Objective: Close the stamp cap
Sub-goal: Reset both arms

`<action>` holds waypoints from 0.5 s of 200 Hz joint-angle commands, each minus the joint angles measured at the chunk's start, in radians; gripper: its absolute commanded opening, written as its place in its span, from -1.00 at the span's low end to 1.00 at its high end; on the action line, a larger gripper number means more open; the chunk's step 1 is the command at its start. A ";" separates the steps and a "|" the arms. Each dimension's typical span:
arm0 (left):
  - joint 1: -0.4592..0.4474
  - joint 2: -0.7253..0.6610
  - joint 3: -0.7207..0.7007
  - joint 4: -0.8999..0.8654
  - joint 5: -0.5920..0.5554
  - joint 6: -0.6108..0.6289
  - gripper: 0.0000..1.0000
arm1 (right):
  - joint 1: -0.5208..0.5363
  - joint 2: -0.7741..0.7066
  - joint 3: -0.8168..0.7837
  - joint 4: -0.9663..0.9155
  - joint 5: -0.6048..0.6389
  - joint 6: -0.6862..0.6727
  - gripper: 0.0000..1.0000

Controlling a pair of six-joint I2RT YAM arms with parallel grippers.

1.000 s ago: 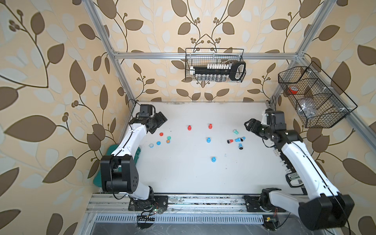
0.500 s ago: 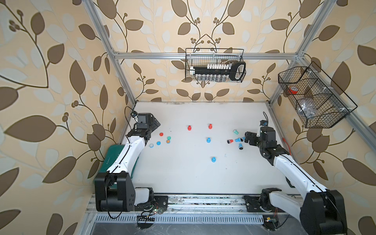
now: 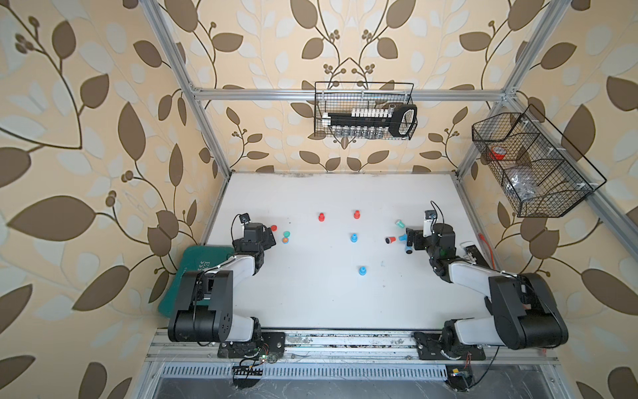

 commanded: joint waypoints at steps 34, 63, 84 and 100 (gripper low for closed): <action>-0.005 -0.053 -0.118 0.324 0.090 0.098 0.98 | -0.055 0.032 -0.225 0.510 0.025 0.055 0.97; -0.007 0.073 -0.251 0.707 0.086 0.112 0.98 | -0.031 0.060 -0.067 0.247 0.031 0.027 0.97; -0.042 0.083 -0.141 0.484 0.093 0.153 0.98 | -0.026 0.059 -0.075 0.255 0.037 0.025 0.97; -0.050 0.056 -0.121 0.412 0.082 0.145 0.98 | -0.027 0.057 -0.075 0.255 0.036 0.025 0.97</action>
